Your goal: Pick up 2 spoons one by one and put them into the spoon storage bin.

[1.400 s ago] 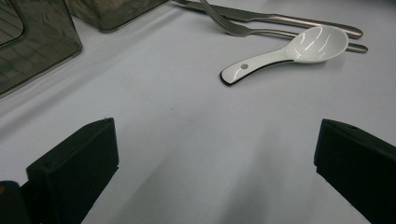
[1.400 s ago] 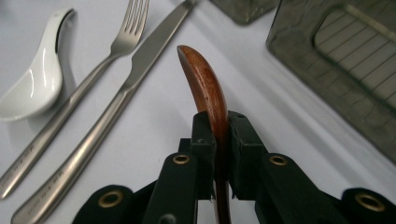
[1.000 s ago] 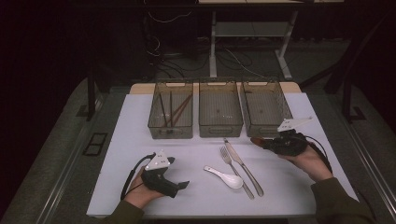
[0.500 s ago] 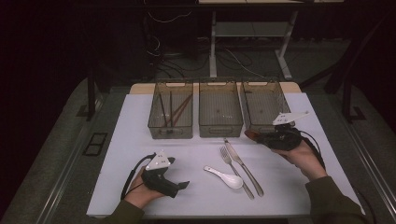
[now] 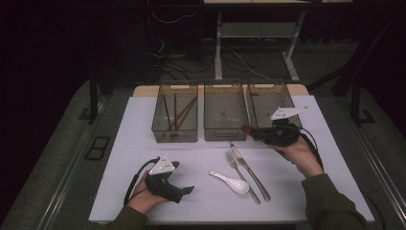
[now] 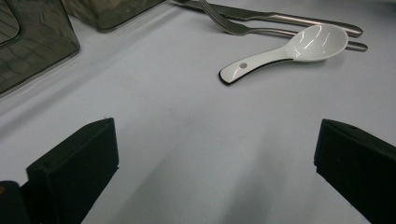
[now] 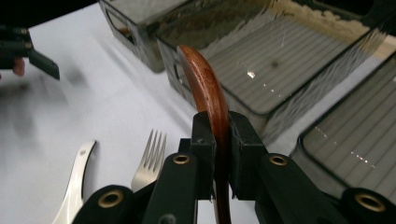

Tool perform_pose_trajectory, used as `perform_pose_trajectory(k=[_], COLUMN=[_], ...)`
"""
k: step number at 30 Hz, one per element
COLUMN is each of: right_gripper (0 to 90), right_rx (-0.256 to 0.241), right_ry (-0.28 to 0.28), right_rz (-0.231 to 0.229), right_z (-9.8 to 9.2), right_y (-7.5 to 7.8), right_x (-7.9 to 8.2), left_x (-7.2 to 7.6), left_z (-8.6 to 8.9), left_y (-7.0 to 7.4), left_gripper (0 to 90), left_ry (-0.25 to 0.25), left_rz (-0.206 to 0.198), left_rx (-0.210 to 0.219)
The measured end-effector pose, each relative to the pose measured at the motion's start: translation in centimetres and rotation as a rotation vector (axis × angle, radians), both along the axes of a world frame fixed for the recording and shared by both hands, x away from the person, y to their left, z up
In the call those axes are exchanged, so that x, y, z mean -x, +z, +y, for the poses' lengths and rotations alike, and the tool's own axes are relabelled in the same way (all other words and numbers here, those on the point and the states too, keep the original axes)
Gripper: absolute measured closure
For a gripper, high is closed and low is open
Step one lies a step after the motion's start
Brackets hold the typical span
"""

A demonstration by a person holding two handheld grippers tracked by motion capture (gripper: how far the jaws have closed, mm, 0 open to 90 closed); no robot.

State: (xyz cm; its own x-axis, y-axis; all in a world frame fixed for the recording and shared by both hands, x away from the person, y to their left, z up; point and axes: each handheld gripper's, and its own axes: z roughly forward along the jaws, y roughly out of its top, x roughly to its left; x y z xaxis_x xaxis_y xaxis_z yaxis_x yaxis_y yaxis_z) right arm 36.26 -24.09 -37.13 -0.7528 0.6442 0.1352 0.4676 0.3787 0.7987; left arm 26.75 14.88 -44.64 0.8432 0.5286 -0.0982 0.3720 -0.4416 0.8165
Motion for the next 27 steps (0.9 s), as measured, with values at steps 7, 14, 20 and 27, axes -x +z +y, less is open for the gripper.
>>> perform_pose_trajectory(k=[7, 14, 20, 27], right_gripper=[81.3, 81.3, 81.2, 81.3], right_rx=[-0.007, -0.044, -0.041, -0.035], right_ry=[-0.003, -0.024, -0.030, -0.048], right_rz=[-0.029, -0.027, -0.024, -0.017], right_z=[1.3, 2.6, 4.5, 6.6], right_y=[0.8, 1.9, 2.5, 2.8], right_x=[-1.1, -3.1, -5.1, -7.6], left_x=[0.0, 0.0, 0.0, 0.0], left_z=[0.0, 0.0, 0.0, -0.1], left_y=[0.0, 0.0, 0.1, 0.1], left_gripper=[0.0, 0.0, 0.0, 0.0], left_ry=[0.003, 0.002, -0.002, -0.003], left_rz=[0.001, 0.002, -0.002, -0.001], left_rx=[0.009, 0.013, 0.005, 0.012])
